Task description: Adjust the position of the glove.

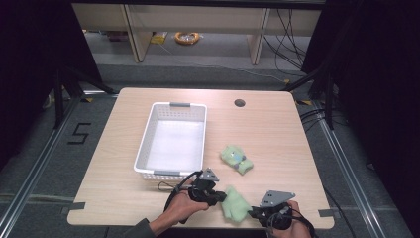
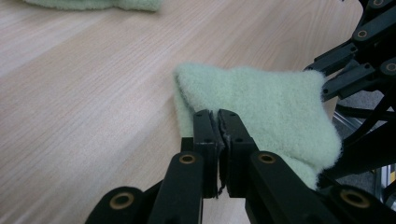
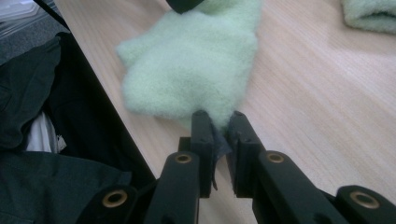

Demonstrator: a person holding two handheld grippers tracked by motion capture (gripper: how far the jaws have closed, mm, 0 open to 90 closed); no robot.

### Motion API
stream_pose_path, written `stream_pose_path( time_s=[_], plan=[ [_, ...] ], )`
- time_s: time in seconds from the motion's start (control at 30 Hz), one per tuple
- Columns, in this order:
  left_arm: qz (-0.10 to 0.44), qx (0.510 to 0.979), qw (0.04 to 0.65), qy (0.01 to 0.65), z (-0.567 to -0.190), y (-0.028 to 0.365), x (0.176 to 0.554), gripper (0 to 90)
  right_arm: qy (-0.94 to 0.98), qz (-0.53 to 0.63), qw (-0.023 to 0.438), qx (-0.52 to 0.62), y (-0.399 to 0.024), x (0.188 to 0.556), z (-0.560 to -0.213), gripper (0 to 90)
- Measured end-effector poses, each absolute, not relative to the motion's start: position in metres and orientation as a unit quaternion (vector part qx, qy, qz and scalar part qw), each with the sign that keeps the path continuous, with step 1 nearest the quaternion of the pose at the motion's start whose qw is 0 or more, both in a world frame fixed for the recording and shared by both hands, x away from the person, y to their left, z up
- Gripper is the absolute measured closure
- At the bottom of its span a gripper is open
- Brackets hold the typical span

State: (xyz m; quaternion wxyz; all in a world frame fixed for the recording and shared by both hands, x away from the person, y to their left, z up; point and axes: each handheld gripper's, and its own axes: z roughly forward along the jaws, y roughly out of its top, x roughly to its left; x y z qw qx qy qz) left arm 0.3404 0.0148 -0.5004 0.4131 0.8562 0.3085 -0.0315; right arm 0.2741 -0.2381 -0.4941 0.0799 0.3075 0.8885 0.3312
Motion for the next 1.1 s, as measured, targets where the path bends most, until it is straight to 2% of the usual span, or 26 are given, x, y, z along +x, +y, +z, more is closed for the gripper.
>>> stream_pose_path(
  time_s=[0.1,0.33,0.47,0.9,1.1],
  plan=[
    [-0.033,0.854,0.413,0.314,-0.498,0.018,0.335,86.9,0.884,0.341,0.072,0.311,-0.239,0.274,-0.492,83.8],
    [-0.050,0.843,0.427,0.322,-0.493,0.028,0.324,87.0,0.888,0.344,0.085,0.293,-0.243,0.284,-0.480,84.8],
    [-0.046,0.836,0.439,0.325,-0.489,0.034,0.316,87.1,0.892,0.341,0.080,0.287,-0.242,0.302,-0.474,85.4],
    [-0.058,0.828,0.436,0.348,-0.501,0.040,0.314,87.0,0.916,0.307,0.076,0.247,-0.225,0.350,-0.482,85.4],
    [-0.056,0.831,0.430,0.347,-0.504,0.044,0.315,86.3,0.924,0.281,0.084,0.247,-0.219,0.355,-0.486,83.8]
  ],
)
